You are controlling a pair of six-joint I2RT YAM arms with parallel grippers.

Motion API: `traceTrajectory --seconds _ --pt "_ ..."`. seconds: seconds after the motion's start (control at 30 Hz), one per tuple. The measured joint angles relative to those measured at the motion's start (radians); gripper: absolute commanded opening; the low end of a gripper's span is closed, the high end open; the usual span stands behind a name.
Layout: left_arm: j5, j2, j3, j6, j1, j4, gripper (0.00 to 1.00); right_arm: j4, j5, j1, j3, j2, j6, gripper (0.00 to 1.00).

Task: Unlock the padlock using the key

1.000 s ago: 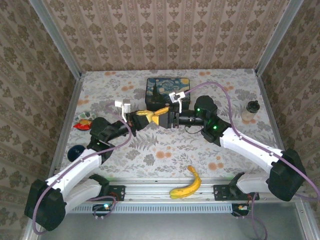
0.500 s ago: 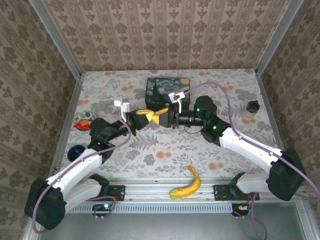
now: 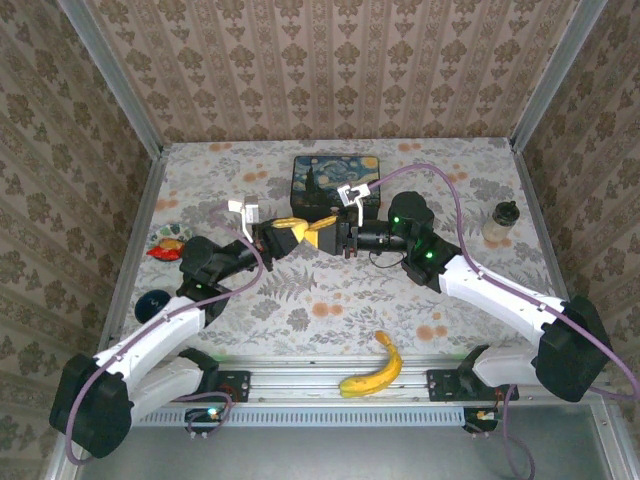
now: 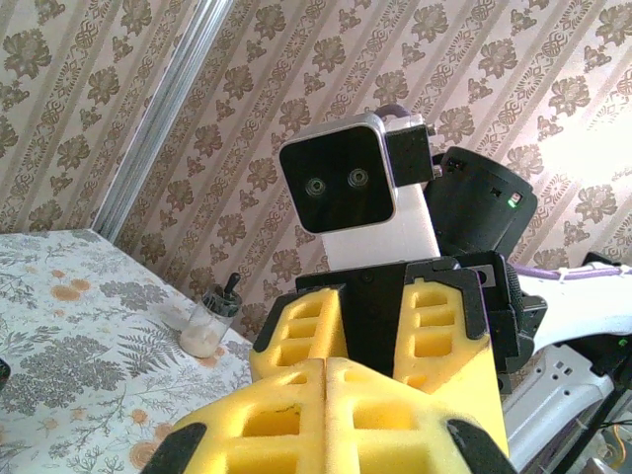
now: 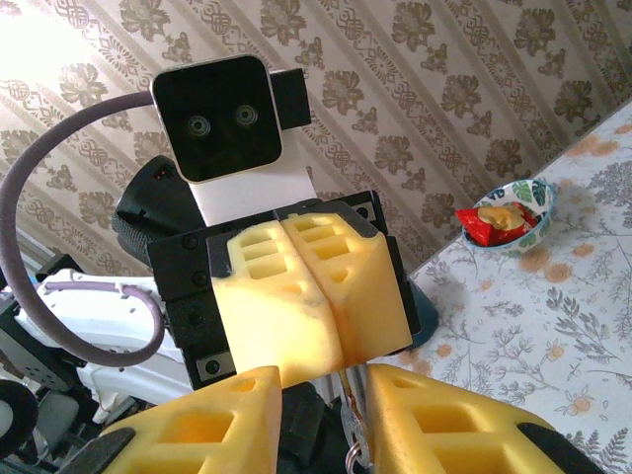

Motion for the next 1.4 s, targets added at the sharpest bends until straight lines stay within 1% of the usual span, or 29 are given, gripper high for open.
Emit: traceTrajectory --seconds 0.23,0.4,0.77,0.9,1.27,1.4 --pt "-0.001 0.014 0.000 -0.020 0.000 0.025 0.00 0.013 0.001 -0.001 -0.007 0.000 -0.001 0.25" --pt "-0.001 0.018 0.000 -0.038 0.000 0.032 0.00 0.018 0.003 -0.002 -0.015 -0.006 -0.001 0.24" --pt "-0.013 0.029 0.001 -0.060 0.000 0.080 0.00 0.014 0.004 -0.001 -0.029 -0.011 -0.004 0.25" --pt "-0.017 0.031 0.001 -0.068 0.000 0.090 0.00 0.014 0.004 -0.001 -0.029 -0.011 -0.004 0.23" --pt "-0.019 0.031 0.001 -0.083 0.000 0.091 0.00 0.015 0.005 -0.001 -0.029 -0.011 -0.004 0.24" --pt "-0.019 0.031 0.001 -0.085 0.000 0.091 0.00 0.018 0.004 -0.001 -0.029 -0.011 -0.004 0.22"
